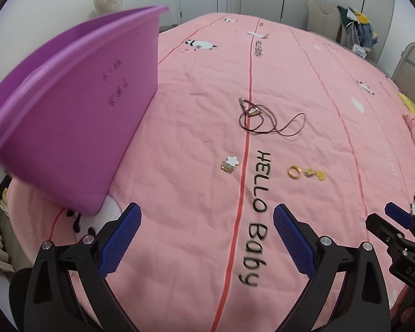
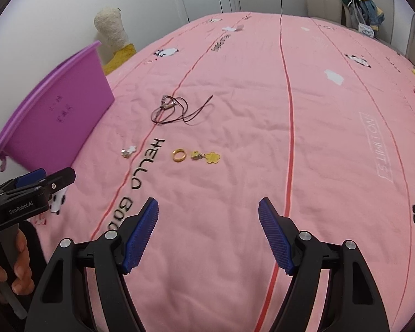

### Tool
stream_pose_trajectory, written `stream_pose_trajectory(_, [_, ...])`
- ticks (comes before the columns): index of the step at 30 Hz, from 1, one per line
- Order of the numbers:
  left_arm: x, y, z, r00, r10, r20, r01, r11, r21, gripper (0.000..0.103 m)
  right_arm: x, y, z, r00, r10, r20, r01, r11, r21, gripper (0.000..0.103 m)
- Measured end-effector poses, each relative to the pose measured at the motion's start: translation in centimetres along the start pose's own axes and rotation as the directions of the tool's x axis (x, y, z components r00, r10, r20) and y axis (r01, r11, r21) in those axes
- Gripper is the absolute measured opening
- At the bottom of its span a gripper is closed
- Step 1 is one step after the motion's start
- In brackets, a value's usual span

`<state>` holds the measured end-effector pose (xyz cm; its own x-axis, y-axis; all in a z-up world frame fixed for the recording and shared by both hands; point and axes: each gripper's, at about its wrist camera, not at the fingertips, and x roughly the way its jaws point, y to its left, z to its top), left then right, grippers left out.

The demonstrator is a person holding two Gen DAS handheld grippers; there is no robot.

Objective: Organize jewelry
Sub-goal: 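Grasp the white flower charm with left tool while right tool grasps yellow flower charm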

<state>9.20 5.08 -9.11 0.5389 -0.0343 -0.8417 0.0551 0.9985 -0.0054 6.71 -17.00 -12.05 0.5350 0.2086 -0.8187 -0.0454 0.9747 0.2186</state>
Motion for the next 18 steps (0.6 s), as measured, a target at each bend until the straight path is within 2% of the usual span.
stream_pose_trajectory(11, [7.0,-0.5,2.5,0.999,0.021,-0.047,-0.019,0.999,0.035,0.095,7.0,-0.8,2.4,0.998,-0.004,-0.064,0.003,1.0,-0.019,0.072])
stream_pose_trajectory(18, [9.3,-1.0,3.2,0.998,0.026,-0.051,-0.024,0.998,0.057,0.095,8.9,-1.1,3.3,0.998,-0.004,-0.063,0.003,1.0,-0.022,0.072])
